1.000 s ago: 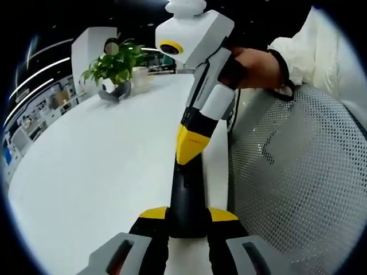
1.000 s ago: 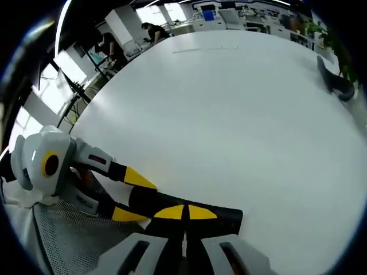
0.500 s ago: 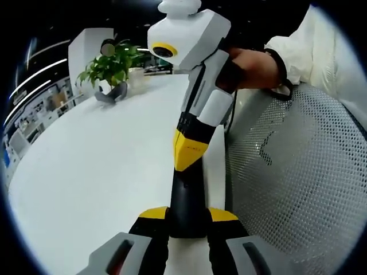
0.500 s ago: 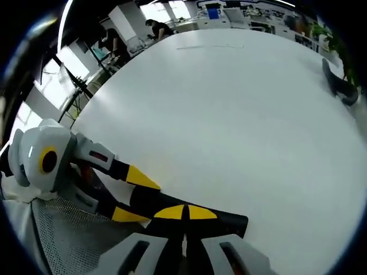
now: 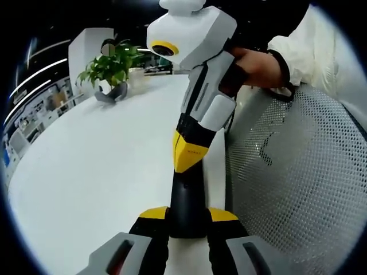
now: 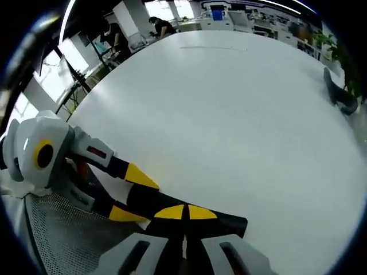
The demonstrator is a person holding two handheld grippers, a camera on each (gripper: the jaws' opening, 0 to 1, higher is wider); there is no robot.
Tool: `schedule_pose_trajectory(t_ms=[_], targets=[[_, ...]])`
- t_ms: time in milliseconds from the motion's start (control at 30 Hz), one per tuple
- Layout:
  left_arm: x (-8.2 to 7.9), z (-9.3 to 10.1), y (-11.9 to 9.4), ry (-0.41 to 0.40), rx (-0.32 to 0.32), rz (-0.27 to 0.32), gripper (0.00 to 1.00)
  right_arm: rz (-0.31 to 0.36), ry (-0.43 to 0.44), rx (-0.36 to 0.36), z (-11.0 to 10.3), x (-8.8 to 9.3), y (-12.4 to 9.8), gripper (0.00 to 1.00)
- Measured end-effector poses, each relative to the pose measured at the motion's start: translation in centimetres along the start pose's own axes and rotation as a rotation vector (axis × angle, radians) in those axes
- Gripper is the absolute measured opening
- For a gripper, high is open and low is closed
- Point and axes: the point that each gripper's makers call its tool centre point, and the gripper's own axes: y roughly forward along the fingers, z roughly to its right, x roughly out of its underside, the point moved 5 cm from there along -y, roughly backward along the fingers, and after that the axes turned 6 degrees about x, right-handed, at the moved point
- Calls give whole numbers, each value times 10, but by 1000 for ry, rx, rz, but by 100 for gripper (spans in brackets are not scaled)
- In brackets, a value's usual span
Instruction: Press the specified remote control buttons in sequence, fully releasing each button before pressing the next.
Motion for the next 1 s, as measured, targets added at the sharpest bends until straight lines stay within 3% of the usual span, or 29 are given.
schedule_pose_trajectory(t_ms=[200,367,1000], targets=[[0,0,0,-2,-1,2,24,15,-22,-3,0,1,-1,0],[0,0,0,-2,-2,2,25,13,35,-19,3,0,-2,0],[0,-1,1,2,-4,3,25,-42,73,-43,-3,5,-6,0]])
